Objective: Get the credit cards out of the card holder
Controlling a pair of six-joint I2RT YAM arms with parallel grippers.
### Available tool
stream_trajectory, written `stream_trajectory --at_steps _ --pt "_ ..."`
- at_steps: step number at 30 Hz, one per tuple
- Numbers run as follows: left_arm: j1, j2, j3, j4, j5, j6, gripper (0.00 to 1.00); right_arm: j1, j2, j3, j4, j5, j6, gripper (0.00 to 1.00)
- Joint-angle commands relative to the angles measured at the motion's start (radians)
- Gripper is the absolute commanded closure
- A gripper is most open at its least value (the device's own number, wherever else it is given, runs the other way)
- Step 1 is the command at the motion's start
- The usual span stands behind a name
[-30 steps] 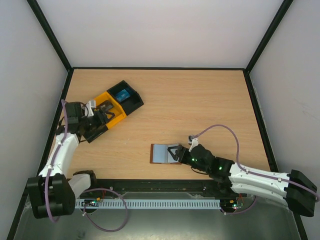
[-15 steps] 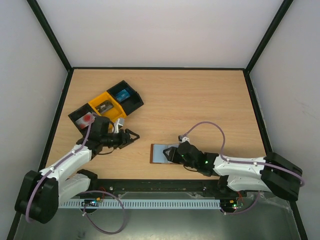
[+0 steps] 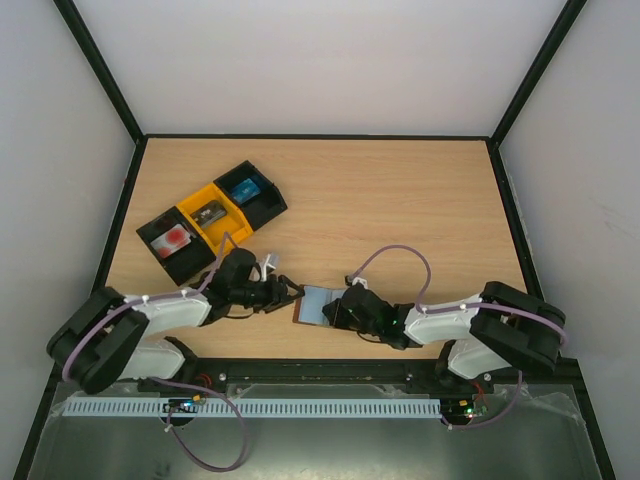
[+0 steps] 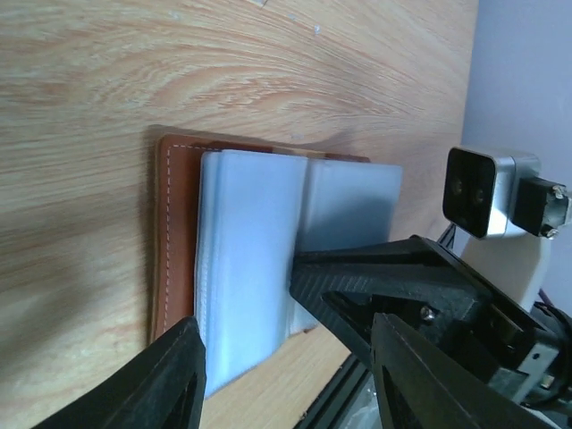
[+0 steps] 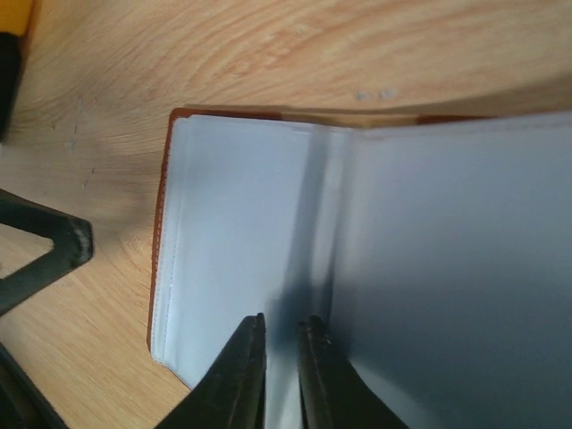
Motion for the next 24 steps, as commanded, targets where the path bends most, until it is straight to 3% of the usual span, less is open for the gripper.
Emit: stream_trajectory --at_steps 1,6,13,18,24 --pt "-0.034 0.101 -0.009 0.174 -0.030 -0.055 0.48 0.005 0.052 -0.078 0.060 -0.021 0.036 0.90" --pt "-0.072 0.202 0.011 0.211 -0.085 -0.055 0.53 0.004 0.060 -0.084 0.071 -0.016 0.028 0.95" --pt "-0.102 0.295 0.017 0.264 -0.107 -0.078 0.69 0.004 0.081 -0.092 0.098 -0.016 0.014 0.97" --pt "-0.131 0.289 0.021 0.249 -0.141 -0.099 0.96 0.004 0.081 -0.105 0.126 0.001 0.001 0.98" --pt "-0.142 0.183 -0.011 0.234 -0.182 -0.137 0.97 0.004 0.082 -0.114 0.144 0.037 -0.031 0.98"
